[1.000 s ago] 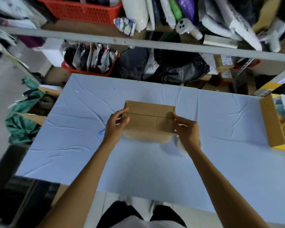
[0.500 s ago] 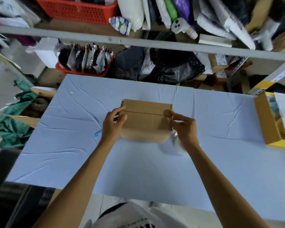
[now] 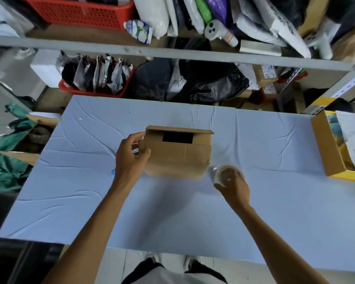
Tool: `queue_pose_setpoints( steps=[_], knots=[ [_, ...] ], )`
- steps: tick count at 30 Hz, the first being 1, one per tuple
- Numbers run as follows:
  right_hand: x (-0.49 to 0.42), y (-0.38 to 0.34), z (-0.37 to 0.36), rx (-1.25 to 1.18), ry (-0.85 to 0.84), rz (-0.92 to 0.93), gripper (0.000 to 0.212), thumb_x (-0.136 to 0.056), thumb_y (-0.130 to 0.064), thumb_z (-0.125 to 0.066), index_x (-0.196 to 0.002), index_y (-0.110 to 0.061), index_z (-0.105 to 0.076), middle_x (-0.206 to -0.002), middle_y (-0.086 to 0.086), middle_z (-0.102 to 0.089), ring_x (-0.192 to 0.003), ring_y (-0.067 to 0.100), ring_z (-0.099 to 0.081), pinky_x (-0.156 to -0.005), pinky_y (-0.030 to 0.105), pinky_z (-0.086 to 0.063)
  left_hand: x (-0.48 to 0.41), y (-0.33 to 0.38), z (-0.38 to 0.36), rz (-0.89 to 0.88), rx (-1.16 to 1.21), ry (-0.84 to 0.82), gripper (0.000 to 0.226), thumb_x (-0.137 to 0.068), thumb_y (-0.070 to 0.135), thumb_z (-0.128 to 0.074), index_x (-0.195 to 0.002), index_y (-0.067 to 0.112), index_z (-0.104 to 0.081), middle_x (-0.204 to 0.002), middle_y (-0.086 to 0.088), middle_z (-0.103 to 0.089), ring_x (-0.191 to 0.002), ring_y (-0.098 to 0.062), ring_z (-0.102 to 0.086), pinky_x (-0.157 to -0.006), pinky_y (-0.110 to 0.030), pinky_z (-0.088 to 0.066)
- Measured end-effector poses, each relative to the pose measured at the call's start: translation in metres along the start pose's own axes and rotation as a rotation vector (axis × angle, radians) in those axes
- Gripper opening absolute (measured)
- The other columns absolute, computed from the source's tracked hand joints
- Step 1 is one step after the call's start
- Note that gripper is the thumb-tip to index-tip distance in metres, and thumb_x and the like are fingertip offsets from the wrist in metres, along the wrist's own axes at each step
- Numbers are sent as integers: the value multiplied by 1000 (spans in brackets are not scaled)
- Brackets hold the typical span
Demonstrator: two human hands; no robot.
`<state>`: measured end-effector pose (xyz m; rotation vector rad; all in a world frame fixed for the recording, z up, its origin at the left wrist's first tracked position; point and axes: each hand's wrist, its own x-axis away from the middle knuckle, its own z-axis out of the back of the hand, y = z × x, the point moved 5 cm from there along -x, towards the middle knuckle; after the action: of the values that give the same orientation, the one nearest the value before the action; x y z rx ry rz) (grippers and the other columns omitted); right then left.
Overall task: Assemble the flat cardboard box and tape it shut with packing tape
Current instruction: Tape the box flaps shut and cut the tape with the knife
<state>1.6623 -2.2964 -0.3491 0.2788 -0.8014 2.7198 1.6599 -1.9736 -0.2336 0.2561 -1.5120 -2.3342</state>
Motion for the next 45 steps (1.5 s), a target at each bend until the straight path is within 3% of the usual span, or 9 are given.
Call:
queue_pose_setpoints(
  steps=[3,5,11,15,20,25,32,39,45],
  knots=[
    [-3,10,-22,284,-98,131,55,-75,-34,-76,-122,-12,-59,-127,5,-61,-116,28,-55,-87,33,-45,3,1,-1,-2,-25,0,42,-83,4,-61,-121,22,-60,-120,1,-56,-104,-11,-55,-75,-9,-44],
    [-5,11,-26,320,-66,153,47,-80,-30,-72,-122,-12,-60,-124,7,-64,-111,29,-58,-87,33,-45,4,2,1,-4,-31,21,40,-82,4,-60,-118,22,-61,-116,0,-57,-102,-10,-55,-78,-16,-46],
    [-9,-15,29,109,116,123,36,-82,-21,-69,-116,-13,-63,-114,9,-67,-100,33,-61,-72,31,-42,4,20,8,-83,-1,92,34,-84,0,-58,-114,17,-63,-115,1,-60,-104,-11,-57,-87,-24,-48],
    [9,-64,111,16,261,378,30,-76,-8,-74,-105,-7,-68,-108,11,-70,-96,36,-62,-70,28,-41,-2,60,7,-224,81,96,27,-86,2,-58,-104,21,-65,-105,8,-66,-98,-2,-61,-88,-24,-52],
    [61,-132,180,-61,221,767,29,-71,-6,-76,-99,-6,-70,-104,6,-69,-96,25,-57,-79,31,-39,-2,110,-23,-291,151,-308,35,-85,31,-67,-120,29,-59,-122,11,-61,-111,-3,-58,-91,-19,-50],
    [83,-166,183,-115,12,869,33,-70,-6,-79,-102,-4,-70,-103,10,-70,-95,24,-56,-82,30,-44,8,126,-36,-253,252,-551,46,-86,45,-57,-130,31,-54,-128,14,-59,-118,2,-53,-97,-21,-46],
    [86,-178,172,-169,-43,885,34,-72,-9,-77,-105,-3,-69,-96,9,-70,-88,28,-57,-76,36,-46,15,124,-16,-323,272,-460,23,-90,31,-61,-111,24,-66,-111,11,-69,-105,-8,-64,-90,-32,-54],
    [87,-184,166,-94,-24,906,31,-70,-7,-80,-98,-9,-70,-91,0,-69,-84,26,-57,-74,22,-40,20,128,-12,-243,330,-359,31,-76,48,-70,-95,23,-67,-97,8,-72,-94,-9,-68,-76,-25,-57],
    [92,-185,160,-45,26,935,31,-67,-5,-82,-96,-10,-70,-96,2,-71,-87,31,-61,-73,35,-47,22,127,-9,-257,228,-234,14,-81,29,-73,-86,18,-66,-85,8,-72,-82,-5,-69,-70,-19,-55]
  ],
)
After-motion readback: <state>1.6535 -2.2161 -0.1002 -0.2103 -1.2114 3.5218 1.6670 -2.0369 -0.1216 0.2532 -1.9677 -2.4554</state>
